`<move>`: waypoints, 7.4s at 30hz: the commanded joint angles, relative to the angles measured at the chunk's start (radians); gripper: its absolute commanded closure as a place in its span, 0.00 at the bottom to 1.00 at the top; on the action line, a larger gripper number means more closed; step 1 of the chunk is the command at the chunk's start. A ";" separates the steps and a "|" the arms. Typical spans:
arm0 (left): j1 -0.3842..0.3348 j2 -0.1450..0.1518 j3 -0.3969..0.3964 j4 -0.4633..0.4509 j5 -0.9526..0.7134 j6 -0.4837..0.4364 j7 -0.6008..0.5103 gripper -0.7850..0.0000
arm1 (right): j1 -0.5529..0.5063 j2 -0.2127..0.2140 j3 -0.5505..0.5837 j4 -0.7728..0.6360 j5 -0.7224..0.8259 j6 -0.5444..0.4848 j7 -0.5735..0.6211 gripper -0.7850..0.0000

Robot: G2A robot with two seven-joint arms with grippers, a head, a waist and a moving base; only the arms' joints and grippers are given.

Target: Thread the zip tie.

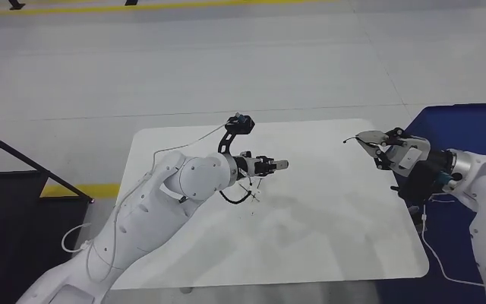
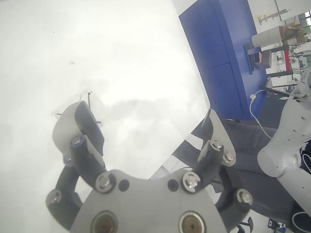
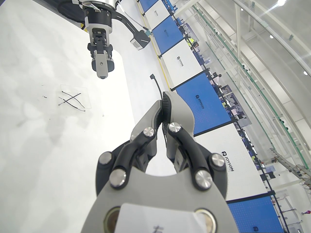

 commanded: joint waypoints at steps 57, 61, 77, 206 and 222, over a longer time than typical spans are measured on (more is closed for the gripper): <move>-0.310 -0.309 0.351 0.755 0.000 -0.045 -0.255 0.51 | 0.000 0.000 0.000 0.000 0.000 0.000 0.000 1.00; -0.324 -0.334 0.356 0.808 0.002 -0.064 -0.262 0.56 | 0.000 0.000 0.000 0.000 0.000 0.000 0.000 1.00; -0.333 -0.421 0.393 0.961 0.062 -0.082 -0.271 0.63 | 0.000 0.000 0.000 0.000 0.000 0.000 0.000 1.00; -0.241 -0.600 0.195 1.148 0.450 -0.211 -0.084 0.85 | 0.000 0.000 0.000 0.000 0.000 0.000 0.000 1.00; -0.267 -0.659 0.185 1.284 0.435 -0.261 -0.014 0.87 | 0.000 0.000 0.000 0.000 0.000 0.000 0.000 1.00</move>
